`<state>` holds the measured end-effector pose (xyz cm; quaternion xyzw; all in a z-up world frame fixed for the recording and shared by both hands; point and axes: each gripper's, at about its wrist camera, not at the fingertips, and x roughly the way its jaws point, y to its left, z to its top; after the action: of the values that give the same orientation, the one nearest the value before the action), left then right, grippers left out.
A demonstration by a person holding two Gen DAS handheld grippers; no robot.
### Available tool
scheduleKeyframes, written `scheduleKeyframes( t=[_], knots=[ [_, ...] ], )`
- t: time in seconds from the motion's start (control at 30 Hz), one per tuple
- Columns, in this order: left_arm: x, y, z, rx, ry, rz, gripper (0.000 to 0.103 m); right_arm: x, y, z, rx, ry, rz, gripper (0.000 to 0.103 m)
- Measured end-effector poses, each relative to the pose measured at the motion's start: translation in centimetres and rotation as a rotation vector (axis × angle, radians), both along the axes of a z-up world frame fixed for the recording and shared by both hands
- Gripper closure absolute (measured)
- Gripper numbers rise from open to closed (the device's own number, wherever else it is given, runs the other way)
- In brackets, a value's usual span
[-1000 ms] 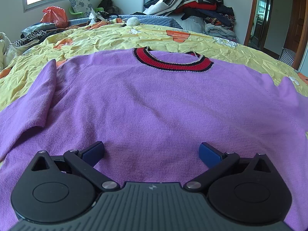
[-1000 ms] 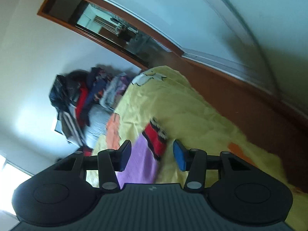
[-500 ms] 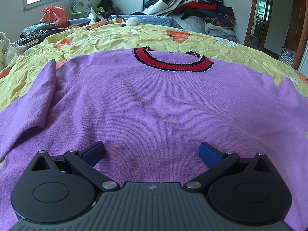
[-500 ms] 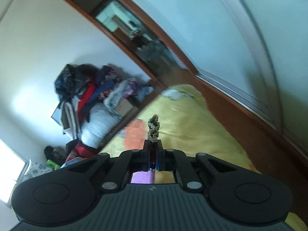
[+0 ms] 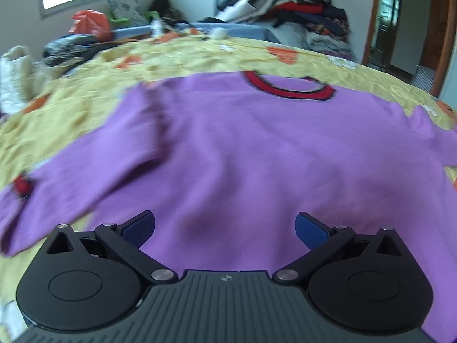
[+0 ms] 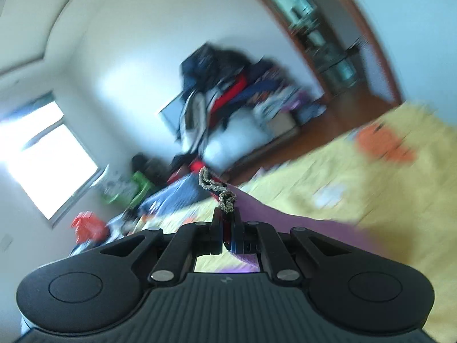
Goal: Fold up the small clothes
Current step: 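Carry the cuff across the sweater body and release it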
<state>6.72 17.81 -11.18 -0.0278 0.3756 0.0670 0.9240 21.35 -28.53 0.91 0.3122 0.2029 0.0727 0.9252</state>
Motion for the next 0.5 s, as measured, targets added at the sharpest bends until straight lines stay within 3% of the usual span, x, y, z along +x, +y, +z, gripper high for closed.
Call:
scheduleKeyframes(
  t=[0.23,0.3,0.37,0.4,0.5],
  knots=[
    [-3.5,6.0,-1.8,0.067,0.017,0.102,0.000,1.9,14.2,-6.5,-0.005,0.104,0.120,0.098],
    [-4.3,7.4,-2.5,0.043,-0.017,0.115,0.000,2.8,17.3,-7.5,-0.016,0.135,0.149,0.098],
    [-4.6,9.2,-2.7,-0.072,-0.023,0.129,0.000,2.9,20.3,-8.2,-0.036,0.141,0.172,0.098],
    [-4.9,9.7,-2.7,-0.091,-0.035,0.146,0.000,2.9,21.5,-8.5,-0.030,0.150,0.188,0.098],
    [-4.6,9.7,-2.7,-0.065,-0.022,0.166,0.000,3.3,24.9,-9.0,-0.030,0.166,0.223,0.098]
  ],
)
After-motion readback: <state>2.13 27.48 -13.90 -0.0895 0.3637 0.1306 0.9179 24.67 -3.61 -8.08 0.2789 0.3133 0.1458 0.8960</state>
